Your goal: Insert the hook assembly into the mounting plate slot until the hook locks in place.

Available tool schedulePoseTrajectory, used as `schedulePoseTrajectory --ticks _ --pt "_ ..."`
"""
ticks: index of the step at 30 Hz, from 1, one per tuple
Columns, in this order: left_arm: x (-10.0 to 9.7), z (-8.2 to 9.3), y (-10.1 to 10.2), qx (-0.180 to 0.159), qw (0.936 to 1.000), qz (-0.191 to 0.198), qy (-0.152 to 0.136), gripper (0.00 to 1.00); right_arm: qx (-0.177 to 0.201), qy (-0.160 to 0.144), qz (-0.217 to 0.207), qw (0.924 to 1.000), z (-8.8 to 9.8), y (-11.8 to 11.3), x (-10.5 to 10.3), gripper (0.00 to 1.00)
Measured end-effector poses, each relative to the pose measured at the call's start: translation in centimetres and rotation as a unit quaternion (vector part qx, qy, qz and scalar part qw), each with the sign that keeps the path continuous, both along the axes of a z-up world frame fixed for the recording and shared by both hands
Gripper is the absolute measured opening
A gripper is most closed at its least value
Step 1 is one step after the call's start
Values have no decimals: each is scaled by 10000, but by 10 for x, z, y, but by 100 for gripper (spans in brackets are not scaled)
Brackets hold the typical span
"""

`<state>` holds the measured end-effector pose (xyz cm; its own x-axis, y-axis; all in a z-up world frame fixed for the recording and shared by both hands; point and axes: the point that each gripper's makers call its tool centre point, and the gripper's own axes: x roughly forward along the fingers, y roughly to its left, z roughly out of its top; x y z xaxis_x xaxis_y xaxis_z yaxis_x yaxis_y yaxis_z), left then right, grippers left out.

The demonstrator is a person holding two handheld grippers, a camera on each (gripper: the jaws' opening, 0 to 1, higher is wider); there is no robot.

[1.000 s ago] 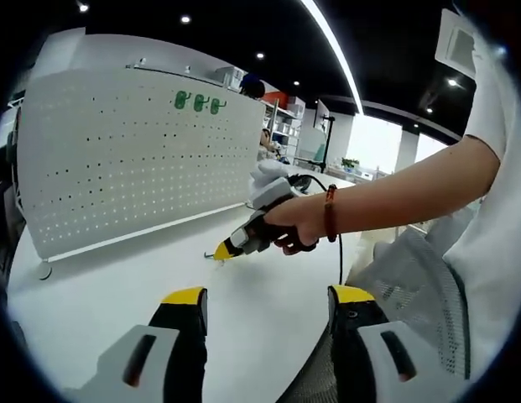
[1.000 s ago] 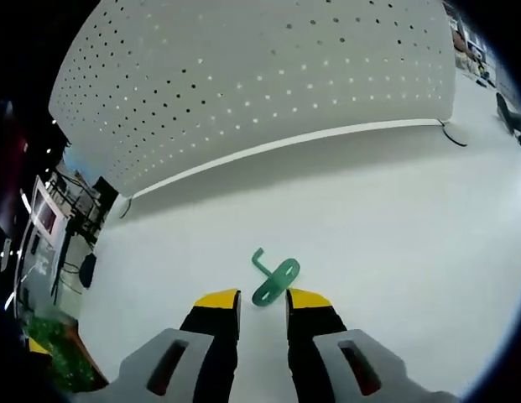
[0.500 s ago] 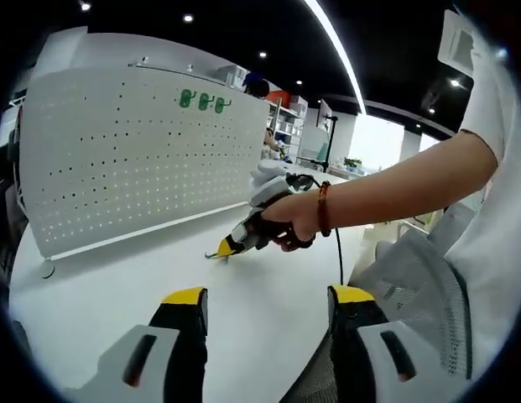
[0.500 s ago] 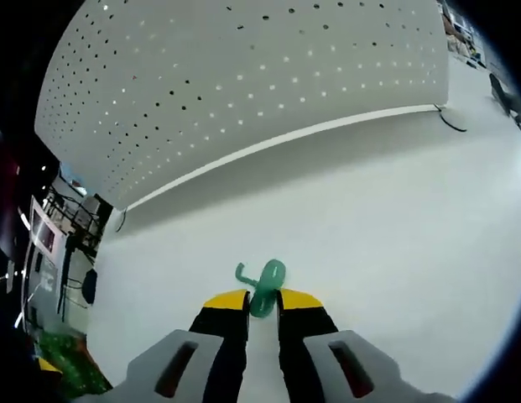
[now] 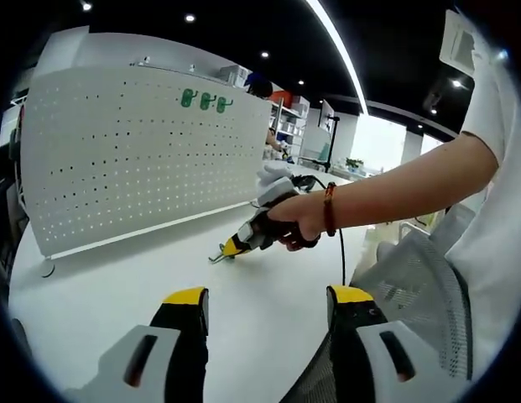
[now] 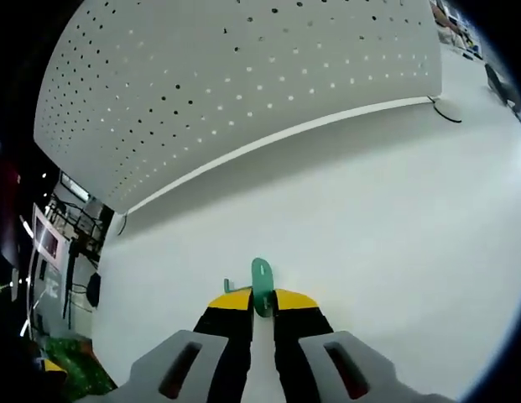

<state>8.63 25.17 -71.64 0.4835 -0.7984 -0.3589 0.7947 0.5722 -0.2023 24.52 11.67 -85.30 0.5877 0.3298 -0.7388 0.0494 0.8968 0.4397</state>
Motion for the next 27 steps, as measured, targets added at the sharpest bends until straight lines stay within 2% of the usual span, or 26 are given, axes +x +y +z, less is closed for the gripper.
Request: schedulePoseTrajectory --ticks 3,7,10,13,17,20,27 --pt "-2 1 -3 86 9999 -63 -48 58 123 63 -77 9999 -1 -2 -4 7" --pt "-4 6 -4 34 10000 29 -45 58 280 134 -148 9994 -1 -6 -13 6" --pt "-9 6 -8 33 10000 6 -34 58 201 74 -181 9996 1 -14 -19 0" --pt "-14 7 -9 69 10000 -20 -51 58 101 17 -58 9999 2 -16 -21 0" --pt "-14 9 -10 51 10000 5 -70 58 156 -83 -107 9998 5 -18 -21 0" --pt "-12 13 -9 57 9999 35 -123 58 142 -349 -17 9993 15 -14 -16 0" --pt "-9 22 -11 48 9997 110 -220 56 184 -648 72 9977 32 -10 -14 0"
